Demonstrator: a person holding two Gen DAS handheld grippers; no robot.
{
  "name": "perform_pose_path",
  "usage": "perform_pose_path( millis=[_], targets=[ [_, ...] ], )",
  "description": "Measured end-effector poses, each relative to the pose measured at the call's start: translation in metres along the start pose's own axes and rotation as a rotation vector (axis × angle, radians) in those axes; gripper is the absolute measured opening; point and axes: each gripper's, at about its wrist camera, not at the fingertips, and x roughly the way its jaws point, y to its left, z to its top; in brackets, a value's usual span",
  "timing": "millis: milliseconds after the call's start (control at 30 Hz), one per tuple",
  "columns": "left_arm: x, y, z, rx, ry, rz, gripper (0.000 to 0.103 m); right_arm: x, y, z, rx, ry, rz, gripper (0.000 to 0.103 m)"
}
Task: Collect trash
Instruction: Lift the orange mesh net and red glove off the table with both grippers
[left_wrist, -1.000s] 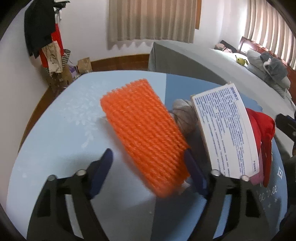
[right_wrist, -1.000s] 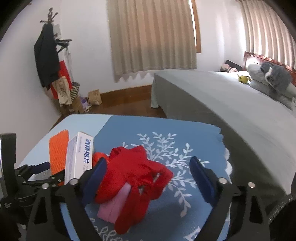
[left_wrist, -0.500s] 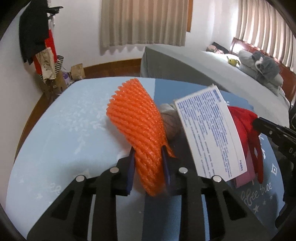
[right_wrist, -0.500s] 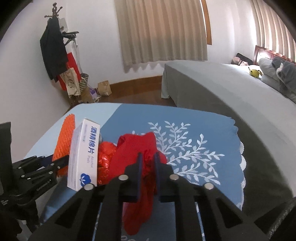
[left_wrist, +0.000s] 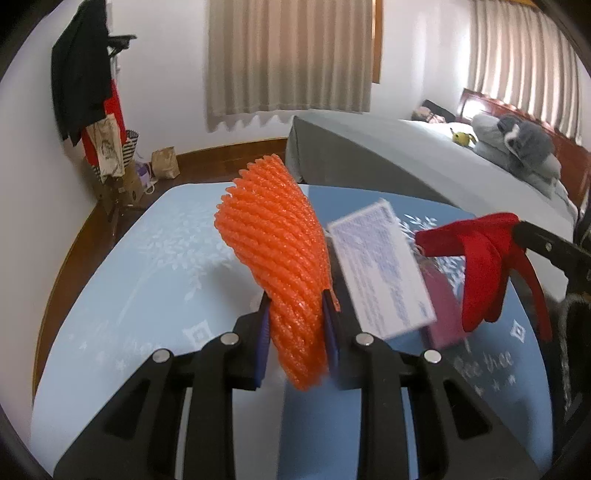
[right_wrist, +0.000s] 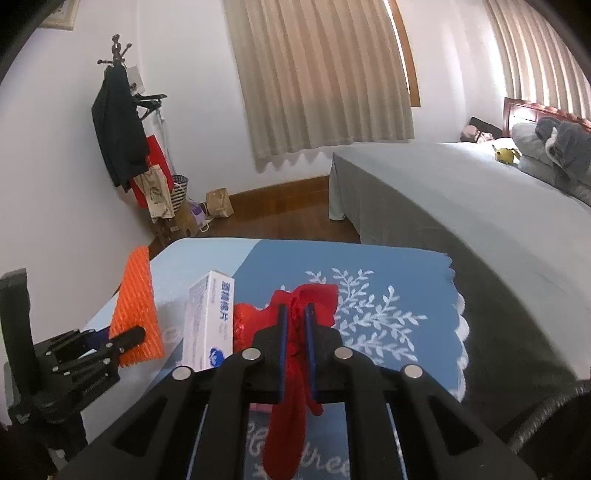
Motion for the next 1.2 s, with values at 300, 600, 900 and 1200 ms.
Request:
perform_pose_path(
  millis=[300,600,900,1200],
  targets=[
    [-0.023,-0.024,-0.012,0.029,0.009,-0.044,0.025,-0.027,0.002,-0.017,0.012,0.015,-0.004,0.009],
    [-0.018,-0.026,-0.037,0.046,0.065,-0.043,0.024,-0.015,0.003,-0.049,0.015,0.115,-0.020,0.011],
    [-0.014,-0.014,-0.043,0.035,0.083,-0.027,0.024,-0.002,0.005,-0.062,0.014,0.155,-0.072,0.068],
    [-0.016,-0.012,-0.045,0.024,0.084,-0.016,0.024,0.026,0.007,-0.065,-0.015,0.213,-0.114,0.038]
  ],
)
